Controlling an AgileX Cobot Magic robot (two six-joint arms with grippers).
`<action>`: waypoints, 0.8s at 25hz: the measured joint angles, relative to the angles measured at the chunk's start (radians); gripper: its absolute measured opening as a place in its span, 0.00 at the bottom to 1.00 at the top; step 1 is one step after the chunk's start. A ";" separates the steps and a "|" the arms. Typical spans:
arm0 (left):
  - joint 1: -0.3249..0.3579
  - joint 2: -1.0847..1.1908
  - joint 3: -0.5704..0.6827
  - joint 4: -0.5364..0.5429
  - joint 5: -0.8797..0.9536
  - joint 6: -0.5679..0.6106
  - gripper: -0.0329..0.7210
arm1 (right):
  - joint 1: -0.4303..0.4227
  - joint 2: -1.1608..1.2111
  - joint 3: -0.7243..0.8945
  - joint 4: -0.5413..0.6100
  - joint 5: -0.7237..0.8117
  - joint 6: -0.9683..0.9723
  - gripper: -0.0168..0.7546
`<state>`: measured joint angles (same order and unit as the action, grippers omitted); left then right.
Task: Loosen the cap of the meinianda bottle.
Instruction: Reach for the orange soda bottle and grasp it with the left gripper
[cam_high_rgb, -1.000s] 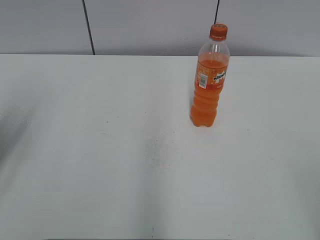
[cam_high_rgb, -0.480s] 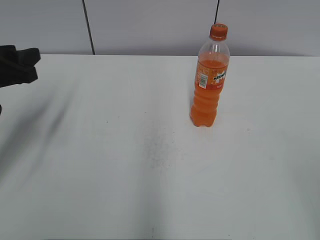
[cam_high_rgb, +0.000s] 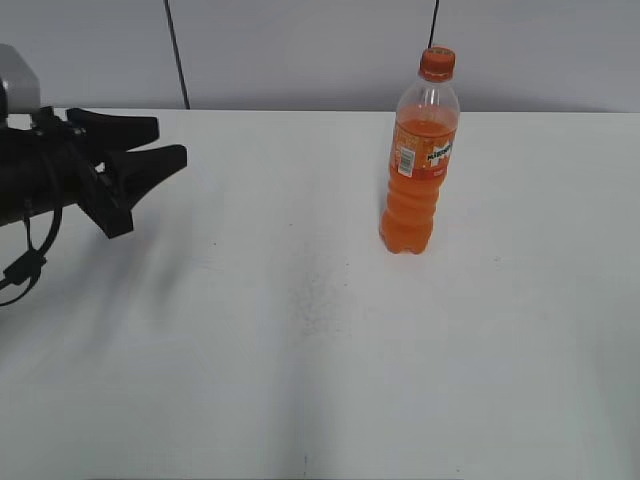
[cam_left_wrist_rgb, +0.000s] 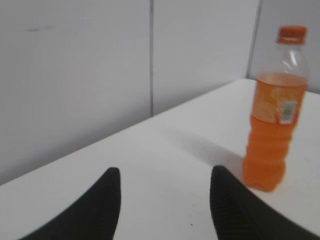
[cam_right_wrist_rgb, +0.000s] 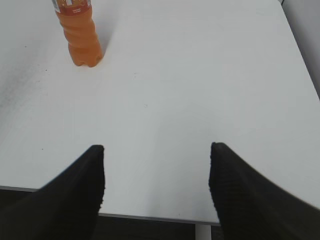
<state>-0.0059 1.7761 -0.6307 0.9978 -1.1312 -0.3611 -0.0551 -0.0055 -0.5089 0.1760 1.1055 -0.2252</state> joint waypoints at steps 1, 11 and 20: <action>0.000 0.021 -0.034 0.053 -0.003 -0.001 0.52 | 0.000 0.000 0.000 0.000 0.000 0.000 0.66; -0.002 0.199 -0.296 0.283 -0.069 -0.141 0.80 | 0.000 0.000 0.000 0.000 0.000 0.000 0.66; -0.108 0.382 -0.548 0.367 -0.073 -0.303 0.91 | 0.000 0.000 0.000 0.000 0.001 0.000 0.66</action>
<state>-0.1141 2.1579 -1.1786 1.3651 -1.2039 -0.6646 -0.0551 -0.0055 -0.5089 0.1760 1.1065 -0.2252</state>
